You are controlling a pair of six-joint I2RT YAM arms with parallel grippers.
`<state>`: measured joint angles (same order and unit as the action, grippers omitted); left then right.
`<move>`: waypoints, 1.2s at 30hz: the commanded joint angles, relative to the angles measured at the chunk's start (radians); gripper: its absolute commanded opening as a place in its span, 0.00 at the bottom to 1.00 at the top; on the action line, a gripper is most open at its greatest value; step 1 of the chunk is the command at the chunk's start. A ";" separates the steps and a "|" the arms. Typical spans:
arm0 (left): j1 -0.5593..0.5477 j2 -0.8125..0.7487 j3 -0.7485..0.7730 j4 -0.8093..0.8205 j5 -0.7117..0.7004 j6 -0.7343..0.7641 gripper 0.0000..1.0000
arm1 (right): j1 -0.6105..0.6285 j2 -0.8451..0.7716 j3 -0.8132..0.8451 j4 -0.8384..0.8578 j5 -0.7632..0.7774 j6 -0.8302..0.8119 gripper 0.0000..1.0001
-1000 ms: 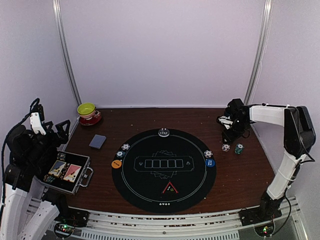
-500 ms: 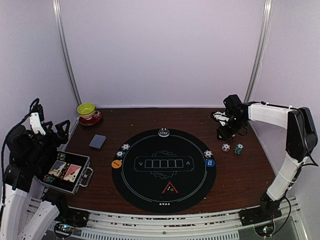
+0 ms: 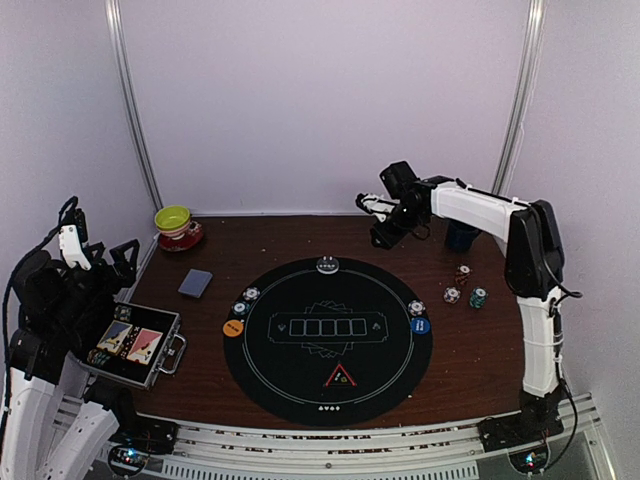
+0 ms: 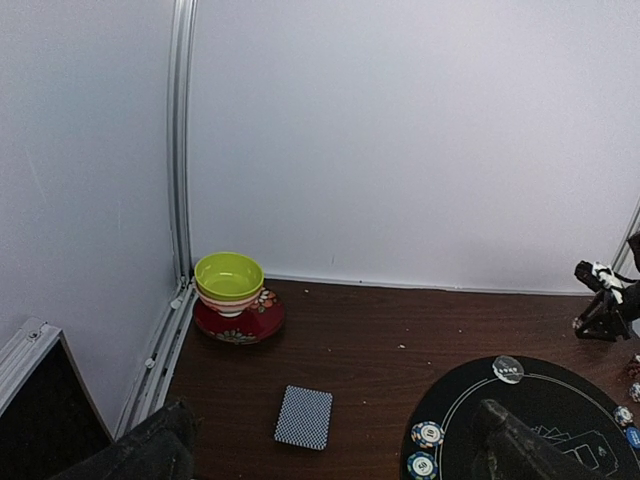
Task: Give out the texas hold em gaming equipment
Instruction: Place the poker chips pile in the dealer area.
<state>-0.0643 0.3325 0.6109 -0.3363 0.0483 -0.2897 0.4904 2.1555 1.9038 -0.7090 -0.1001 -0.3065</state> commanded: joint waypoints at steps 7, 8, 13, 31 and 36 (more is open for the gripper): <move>0.016 0.010 0.003 0.058 0.014 0.006 0.98 | 0.073 0.214 0.252 -0.006 0.007 -0.008 0.29; 0.016 0.010 0.003 0.057 0.015 0.006 0.98 | 0.077 0.227 0.259 -0.004 0.005 -0.008 0.29; 0.017 0.011 0.003 0.060 0.025 0.006 0.98 | 0.086 0.265 0.265 0.013 -0.019 -0.013 0.29; 0.025 0.019 0.002 0.062 0.033 0.004 0.98 | 0.101 0.333 0.259 0.056 -0.015 -0.011 0.29; 0.029 0.020 0.002 0.063 0.036 0.004 0.98 | 0.108 0.346 0.261 0.056 -0.007 -0.014 0.29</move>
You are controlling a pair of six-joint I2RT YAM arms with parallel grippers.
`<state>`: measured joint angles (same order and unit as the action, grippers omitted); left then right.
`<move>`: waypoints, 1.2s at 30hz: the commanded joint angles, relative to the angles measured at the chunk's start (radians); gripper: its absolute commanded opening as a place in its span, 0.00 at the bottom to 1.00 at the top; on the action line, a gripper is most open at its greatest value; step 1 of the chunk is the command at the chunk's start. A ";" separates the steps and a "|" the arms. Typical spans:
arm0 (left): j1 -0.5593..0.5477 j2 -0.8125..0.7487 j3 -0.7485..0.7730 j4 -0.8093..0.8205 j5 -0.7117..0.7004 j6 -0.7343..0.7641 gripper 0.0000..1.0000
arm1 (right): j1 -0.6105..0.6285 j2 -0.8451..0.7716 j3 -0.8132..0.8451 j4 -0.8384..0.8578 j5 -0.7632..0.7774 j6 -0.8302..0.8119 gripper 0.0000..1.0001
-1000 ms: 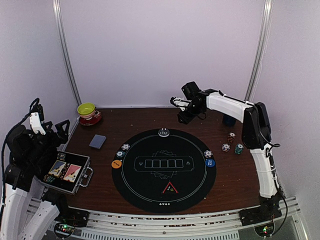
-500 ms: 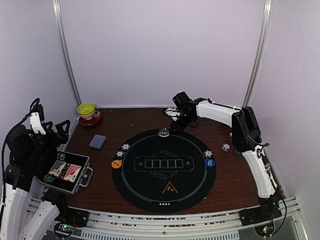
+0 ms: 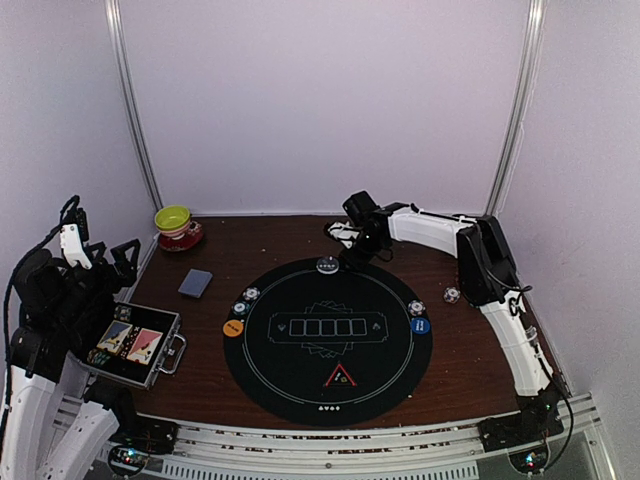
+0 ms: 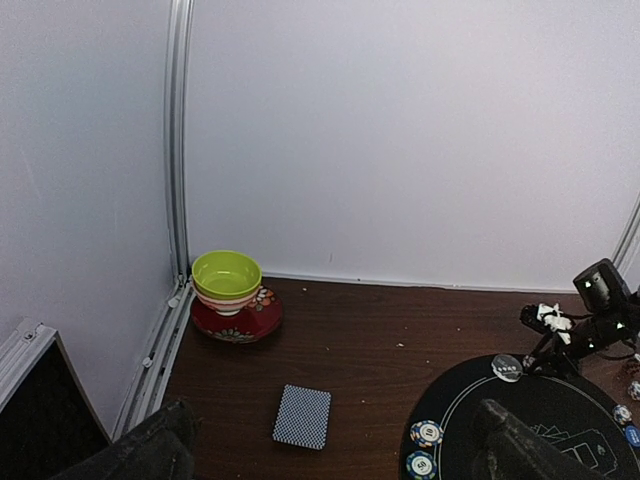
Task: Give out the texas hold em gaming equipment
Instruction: Place the poker chips pile in the dealer area.
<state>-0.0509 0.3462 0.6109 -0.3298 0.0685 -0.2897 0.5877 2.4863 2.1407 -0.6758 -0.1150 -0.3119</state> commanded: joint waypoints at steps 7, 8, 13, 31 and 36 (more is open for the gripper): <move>0.016 0.007 0.002 0.058 0.017 0.004 0.98 | 0.017 0.026 0.028 0.025 0.030 -0.015 0.30; 0.016 0.007 0.001 0.057 0.018 0.004 0.98 | 0.017 0.026 0.028 0.025 0.031 -0.015 0.30; 0.016 0.008 0.002 0.058 0.018 0.004 0.98 | 0.018 0.028 0.030 0.029 0.031 -0.016 0.30; 0.018 0.007 0.003 0.057 0.020 0.003 0.98 | 0.032 0.028 0.030 0.015 0.059 -0.038 0.42; 0.020 0.007 0.003 0.057 0.020 0.003 0.98 | 0.032 0.000 0.029 0.008 0.064 -0.042 0.51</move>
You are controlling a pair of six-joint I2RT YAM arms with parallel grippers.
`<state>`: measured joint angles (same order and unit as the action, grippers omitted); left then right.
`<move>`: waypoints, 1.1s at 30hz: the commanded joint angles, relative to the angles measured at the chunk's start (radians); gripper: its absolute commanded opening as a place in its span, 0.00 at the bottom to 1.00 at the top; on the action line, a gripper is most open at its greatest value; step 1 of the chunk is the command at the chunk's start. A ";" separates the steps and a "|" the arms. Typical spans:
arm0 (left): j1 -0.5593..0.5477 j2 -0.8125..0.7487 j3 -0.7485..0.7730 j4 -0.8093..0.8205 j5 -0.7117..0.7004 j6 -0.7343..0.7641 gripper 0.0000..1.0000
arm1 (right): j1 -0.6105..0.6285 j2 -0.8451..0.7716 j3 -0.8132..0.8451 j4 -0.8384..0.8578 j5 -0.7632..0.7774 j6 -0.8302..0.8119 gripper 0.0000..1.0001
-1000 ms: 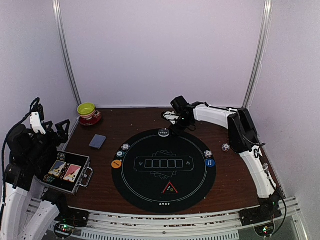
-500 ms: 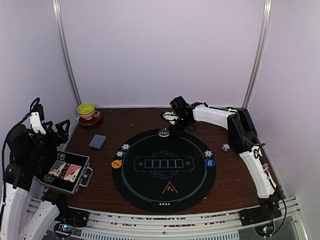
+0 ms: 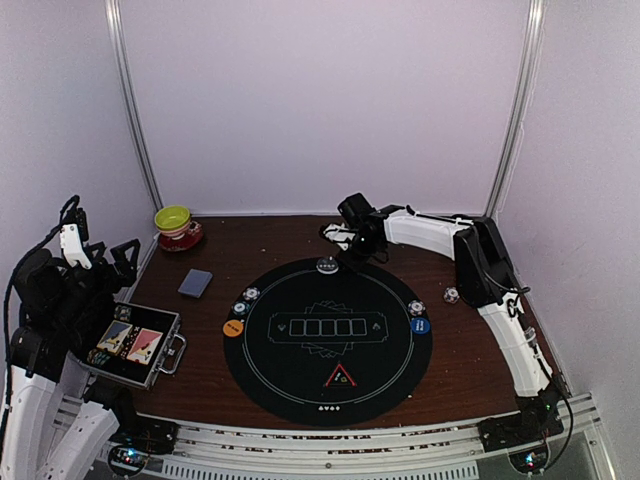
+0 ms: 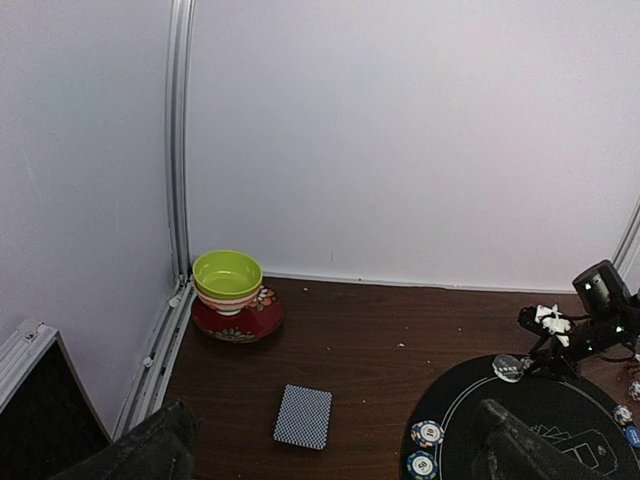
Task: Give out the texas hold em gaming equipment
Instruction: Place the poker chips pile in the dealer area, then pick up the pile of poker chips from the pile of poker chips.
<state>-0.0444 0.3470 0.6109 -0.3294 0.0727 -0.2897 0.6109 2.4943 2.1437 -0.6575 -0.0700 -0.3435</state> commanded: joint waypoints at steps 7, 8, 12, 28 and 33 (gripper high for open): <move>0.013 0.005 0.003 0.057 0.015 0.003 0.98 | 0.009 -0.074 0.023 -0.026 0.007 -0.020 0.68; 0.012 0.005 0.003 0.056 0.014 0.003 0.98 | 0.009 -0.093 0.022 -0.032 0.006 -0.021 0.70; 0.014 0.003 0.001 0.057 0.013 0.004 0.98 | 0.009 -0.203 -0.016 -0.045 0.021 -0.031 0.81; 0.014 -0.006 0.000 0.057 0.005 0.004 0.98 | -0.305 -0.931 -0.749 0.019 0.010 -0.014 1.00; 0.015 -0.006 -0.002 0.055 0.000 0.004 0.98 | -0.442 -1.024 -0.928 0.092 -0.026 0.024 1.00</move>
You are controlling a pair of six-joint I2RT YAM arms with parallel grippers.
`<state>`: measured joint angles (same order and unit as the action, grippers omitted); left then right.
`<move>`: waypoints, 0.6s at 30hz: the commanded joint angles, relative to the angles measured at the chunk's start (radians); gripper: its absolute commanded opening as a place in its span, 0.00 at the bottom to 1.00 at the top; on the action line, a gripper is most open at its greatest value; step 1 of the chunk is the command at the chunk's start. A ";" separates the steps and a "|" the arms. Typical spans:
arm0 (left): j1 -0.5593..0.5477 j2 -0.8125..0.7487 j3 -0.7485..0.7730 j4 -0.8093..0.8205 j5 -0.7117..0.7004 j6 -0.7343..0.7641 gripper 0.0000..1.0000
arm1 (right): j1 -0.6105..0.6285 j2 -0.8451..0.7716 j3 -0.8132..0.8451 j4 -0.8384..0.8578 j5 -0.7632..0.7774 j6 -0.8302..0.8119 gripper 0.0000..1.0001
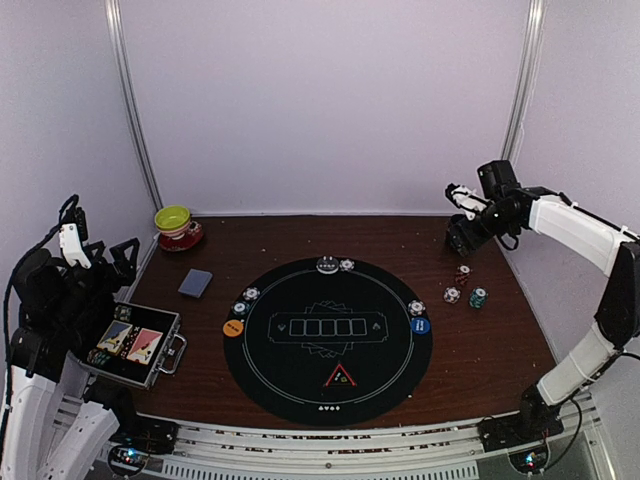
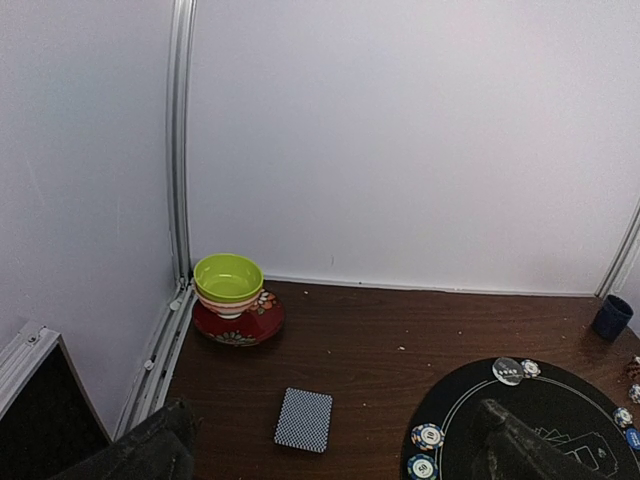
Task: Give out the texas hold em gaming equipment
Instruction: Pick up the pile of poker chips from the pile of poker chips.
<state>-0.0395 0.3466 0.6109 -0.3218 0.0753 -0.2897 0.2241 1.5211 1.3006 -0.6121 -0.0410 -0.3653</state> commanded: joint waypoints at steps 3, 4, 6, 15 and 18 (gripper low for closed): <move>0.009 -0.006 -0.002 0.047 -0.002 0.004 0.98 | -0.109 -0.025 -0.111 0.046 -0.044 0.075 1.00; 0.010 -0.006 -0.002 0.047 -0.002 0.004 0.98 | -0.122 -0.008 -0.112 0.035 -0.041 0.080 1.00; 0.010 -0.008 -0.001 0.047 0.001 0.004 0.98 | -0.147 0.021 -0.119 0.016 -0.049 0.089 1.00; 0.010 -0.021 0.000 0.047 0.004 0.006 0.98 | -0.195 0.121 -0.179 0.054 -0.045 0.078 0.96; 0.010 -0.023 0.000 0.047 0.004 0.006 0.98 | -0.200 0.149 -0.178 0.048 -0.060 0.080 0.95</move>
<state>-0.0391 0.3344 0.6109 -0.3214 0.0753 -0.2897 0.0364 1.6497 1.1259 -0.5835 -0.0856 -0.3023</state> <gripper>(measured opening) 0.980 0.953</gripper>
